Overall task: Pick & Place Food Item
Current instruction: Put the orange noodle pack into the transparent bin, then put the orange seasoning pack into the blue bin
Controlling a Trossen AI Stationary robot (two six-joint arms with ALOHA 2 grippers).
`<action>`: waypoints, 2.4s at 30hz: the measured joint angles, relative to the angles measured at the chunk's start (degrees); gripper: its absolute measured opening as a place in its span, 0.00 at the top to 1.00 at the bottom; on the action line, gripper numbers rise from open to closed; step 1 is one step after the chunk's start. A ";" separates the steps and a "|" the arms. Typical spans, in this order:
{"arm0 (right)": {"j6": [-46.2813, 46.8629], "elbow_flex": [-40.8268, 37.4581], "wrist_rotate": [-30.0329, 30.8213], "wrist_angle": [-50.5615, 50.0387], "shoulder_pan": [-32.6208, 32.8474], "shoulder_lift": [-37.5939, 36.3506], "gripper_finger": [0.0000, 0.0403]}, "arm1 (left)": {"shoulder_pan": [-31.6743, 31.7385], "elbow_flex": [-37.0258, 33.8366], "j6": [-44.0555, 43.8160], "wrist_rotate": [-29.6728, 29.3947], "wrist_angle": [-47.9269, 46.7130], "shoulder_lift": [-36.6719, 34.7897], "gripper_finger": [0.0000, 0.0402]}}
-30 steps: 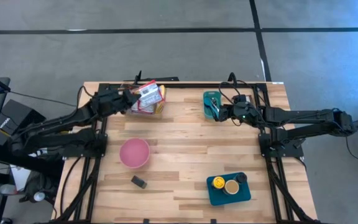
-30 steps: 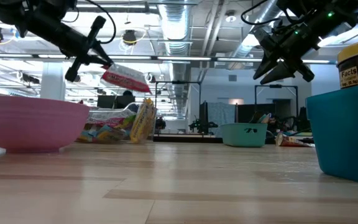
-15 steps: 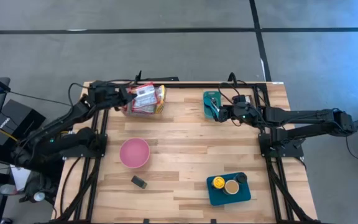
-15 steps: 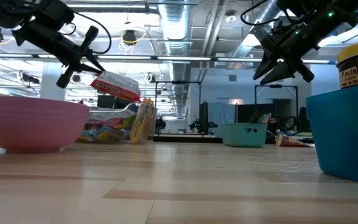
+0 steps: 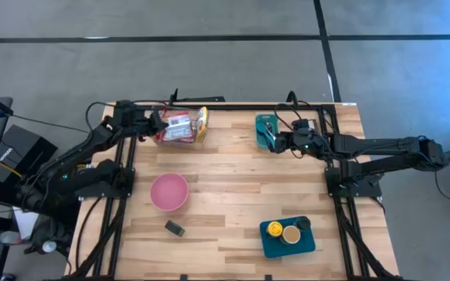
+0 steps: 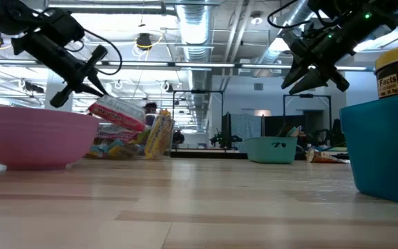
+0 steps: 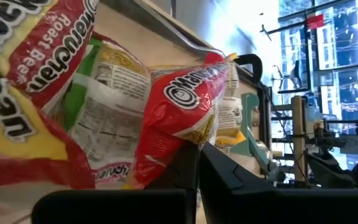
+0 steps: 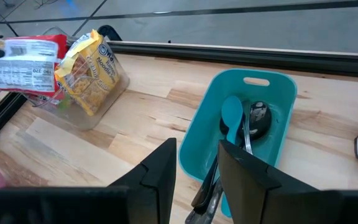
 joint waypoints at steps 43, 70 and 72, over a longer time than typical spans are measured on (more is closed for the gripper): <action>0.02 0.00 -0.21 0.02 0.00 0.00 0.72 | -0.31 -0.02 4.92 -8.78 15.82 10.52 0.68; -0.12 0.00 -0.22 0.02 0.00 -0.02 0.72 | -6.06 -0.02 6.28 -10.03 28.84 3.40 0.79; -0.13 0.00 -0.22 0.02 0.00 0.01 0.72 | -8.20 -0.02 6.28 -10.03 29.48 2.77 0.83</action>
